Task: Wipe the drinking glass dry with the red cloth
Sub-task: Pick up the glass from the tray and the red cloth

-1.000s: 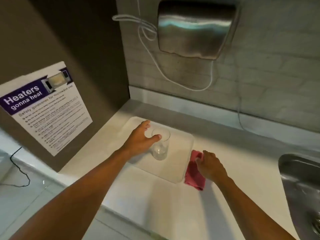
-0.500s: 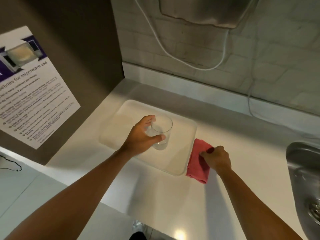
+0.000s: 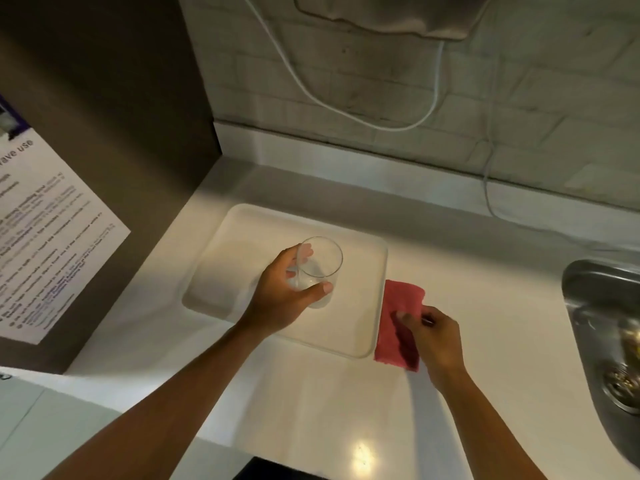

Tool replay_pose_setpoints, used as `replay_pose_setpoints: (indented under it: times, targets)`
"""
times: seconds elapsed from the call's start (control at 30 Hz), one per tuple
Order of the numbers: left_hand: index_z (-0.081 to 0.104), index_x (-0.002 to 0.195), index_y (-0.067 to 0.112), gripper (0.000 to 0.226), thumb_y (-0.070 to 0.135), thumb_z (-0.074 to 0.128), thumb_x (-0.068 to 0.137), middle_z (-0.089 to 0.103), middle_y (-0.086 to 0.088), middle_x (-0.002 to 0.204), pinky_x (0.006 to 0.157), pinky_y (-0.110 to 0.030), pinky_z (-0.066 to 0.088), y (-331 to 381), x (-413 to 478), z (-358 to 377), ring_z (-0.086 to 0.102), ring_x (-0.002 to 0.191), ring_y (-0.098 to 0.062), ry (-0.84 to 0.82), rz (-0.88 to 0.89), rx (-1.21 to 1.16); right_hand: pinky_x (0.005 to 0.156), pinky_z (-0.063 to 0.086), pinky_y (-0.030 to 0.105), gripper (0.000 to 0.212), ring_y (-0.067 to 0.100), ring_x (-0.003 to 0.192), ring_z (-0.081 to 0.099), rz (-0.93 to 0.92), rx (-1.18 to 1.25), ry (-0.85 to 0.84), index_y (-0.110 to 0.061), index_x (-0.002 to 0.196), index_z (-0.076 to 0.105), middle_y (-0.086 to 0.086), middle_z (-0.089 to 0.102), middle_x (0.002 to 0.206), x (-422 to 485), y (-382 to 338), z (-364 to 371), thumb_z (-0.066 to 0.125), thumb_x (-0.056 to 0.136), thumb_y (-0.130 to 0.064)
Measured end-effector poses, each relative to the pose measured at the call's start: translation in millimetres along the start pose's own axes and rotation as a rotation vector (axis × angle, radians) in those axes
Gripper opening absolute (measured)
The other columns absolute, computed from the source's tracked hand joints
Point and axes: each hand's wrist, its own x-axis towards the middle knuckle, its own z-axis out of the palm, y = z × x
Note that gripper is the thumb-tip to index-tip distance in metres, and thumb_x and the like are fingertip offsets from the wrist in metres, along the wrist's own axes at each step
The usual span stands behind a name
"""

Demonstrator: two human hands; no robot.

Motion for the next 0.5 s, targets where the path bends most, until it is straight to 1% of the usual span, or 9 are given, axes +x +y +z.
replay_pose_setpoints:
  times: [0.07,0.1,0.17,0.2,0.23,0.3,0.33,0.43,0.5]
  targets:
    - [0.057,0.146,0.022,0.081,0.039,0.088,0.073,0.067,0.006,0.143,0.111,-0.037,0.051,-1.3,0.6,3.8,0.061,0.130,-0.018,0.012,0.002,-0.006,0.080,0.061,0.050,0.014,0.027,0.081,0.071,-0.084,-0.040,-0.024,-0.020,0.090,0.071,0.002,0.076,0.086,-0.8,1.4,-3.6,0.077,0.085,-0.031]
    - [0.058,0.144,0.023,0.080,0.040,0.088,0.072,0.067,0.007,0.141,0.110,-0.035,0.051,-1.9,0.6,5.5,0.061,0.129,-0.017,0.026,-0.001,-0.009,0.076,0.061,0.045,0.014,0.024,0.081,0.071,-0.145,-0.064,-0.032,-0.020,0.091,0.070,0.000,0.075,0.086,-1.6,1.8,-5.3,0.075,0.088,-0.033]
    - [0.061,0.138,0.028,0.074,0.045,0.088,0.070,0.068,0.012,0.136,0.106,-0.030,0.051,-2.1,-0.3,8.1,0.062,0.124,-0.009,0.051,-0.009,-0.010,0.064,0.058,0.023,0.014,0.010,0.079,0.070,-0.279,-0.120,-0.043,-0.024,0.099,0.065,-0.007,0.073,0.090,-5.8,3.0,-8.4,0.068,0.093,-0.036]
    - [0.062,0.134,0.032,0.071,0.047,0.087,0.070,0.068,0.016,0.134,0.104,-0.027,0.050,-1.6,-0.2,8.7,0.061,0.121,-0.003,0.055,-0.009,-0.003,0.059,0.054,0.016,0.014,0.005,0.078,0.068,-0.334,-0.131,-0.046,-0.026,0.103,0.063,-0.011,0.072,0.093,-7.6,3.6,-9.5,0.065,0.096,-0.037]
    - [0.063,0.129,0.036,0.066,0.049,0.087,0.069,0.068,0.020,0.132,0.102,-0.024,0.049,-0.7,0.3,9.4,0.061,0.120,0.002,0.054,-0.007,0.008,0.057,0.053,0.012,0.014,0.001,0.079,0.067,-0.368,-0.124,-0.050,-0.027,0.107,0.062,-0.014,0.071,0.094,-8.1,3.7,-10.3,0.062,0.097,-0.037]
    - [0.063,0.121,0.042,0.057,0.050,0.087,0.070,0.070,0.020,0.129,0.100,-0.022,0.050,1.8,2.4,10.5,0.063,0.118,0.001,0.053,-0.020,0.004,0.056,0.053,0.013,0.011,0.000,0.078,0.067,-0.369,-0.059,-0.063,-0.029,0.108,0.063,-0.015,0.071,0.090,-8.4,1.4,-11.5,0.059,0.099,-0.035]
    - [0.064,0.119,0.040,0.054,0.050,0.086,0.071,0.072,0.017,0.126,0.100,-0.022,0.050,3.3,4.0,11.4,0.065,0.117,-0.001,0.069,-0.033,-0.024,0.055,0.053,0.015,0.009,0.002,0.075,0.068,-0.353,-0.005,-0.068,-0.030,0.105,0.064,-0.013,0.071,0.087,-8.0,-1.2,-12.6,0.058,0.100,-0.034]
    - [0.070,0.114,0.015,0.051,0.048,0.080,0.076,0.077,0.006,0.108,0.090,-0.026,0.054,10.5,6.6,17.8,0.071,0.101,-0.011,0.201,-0.089,-0.204,0.051,0.055,0.021,0.016,0.009,0.062,0.067,-0.277,0.201,-0.071,-0.023,0.089,0.069,-0.001,0.069,0.076,-5.7,-12.5,-18.9,0.059,0.097,-0.034]
    - [0.071,0.108,0.004,0.048,0.046,0.073,0.084,0.075,-0.002,0.097,0.083,-0.028,0.055,18.0,5.4,24.1,0.070,0.090,-0.015,0.250,-0.137,-0.329,0.053,0.057,0.032,0.023,0.021,0.063,0.068,-0.212,0.317,-0.090,-0.017,0.086,0.070,0.008,0.069,0.074,-7.4,-23.9,-23.7,0.060,0.095,-0.036]
